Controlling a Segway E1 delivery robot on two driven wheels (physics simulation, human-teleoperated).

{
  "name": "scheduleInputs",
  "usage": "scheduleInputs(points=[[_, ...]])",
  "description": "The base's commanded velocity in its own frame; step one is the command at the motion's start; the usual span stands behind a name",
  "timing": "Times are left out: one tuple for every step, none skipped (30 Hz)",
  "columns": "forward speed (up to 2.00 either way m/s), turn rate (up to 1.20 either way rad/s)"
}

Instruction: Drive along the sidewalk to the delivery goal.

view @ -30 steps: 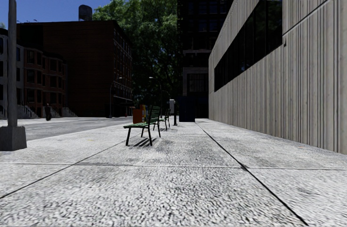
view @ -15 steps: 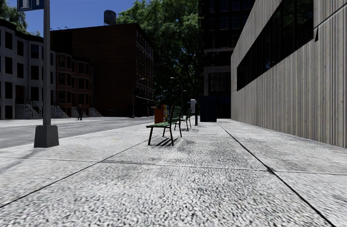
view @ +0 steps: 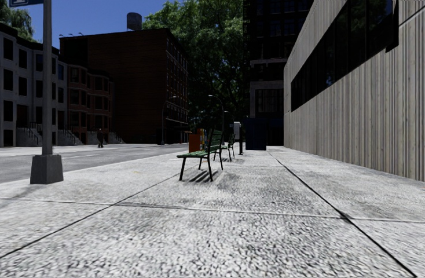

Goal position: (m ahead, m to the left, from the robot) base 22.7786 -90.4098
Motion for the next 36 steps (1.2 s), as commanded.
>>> scheduleInputs(points=[[0.80, 0.00], [0.80, 0.00], [0.80, 0.00], [0.80, -0.04], [0.80, -0.24], [0.80, -0.94], [0.80, -1.20], [0.80, -1.20], [0.80, -1.20], [0.80, -1.20], [0.80, -0.24], [0.80, 0.00], [0.79, 0.00], [0.79, 0.00], [0.78, 0.00], [0.76, -0.07], [0.75, -0.54], [0.75, -1.00], [0.74, -1.20], [0.74, -1.20], [0.74, -1.20], [0.74, -1.15], [0.73, -0.65], [0.73, -0.53], [0.73, -0.50], [0.73, -0.50], [0.72, -0.59], [0.72, -1.04], [0.72, -1.20], [0.72, -1.20], [0.72, -1.20], [0.72, -0.85], [0.72, -0.44], [0.72, -0.36], [0.72, -0.35], [0.71, -0.41]])
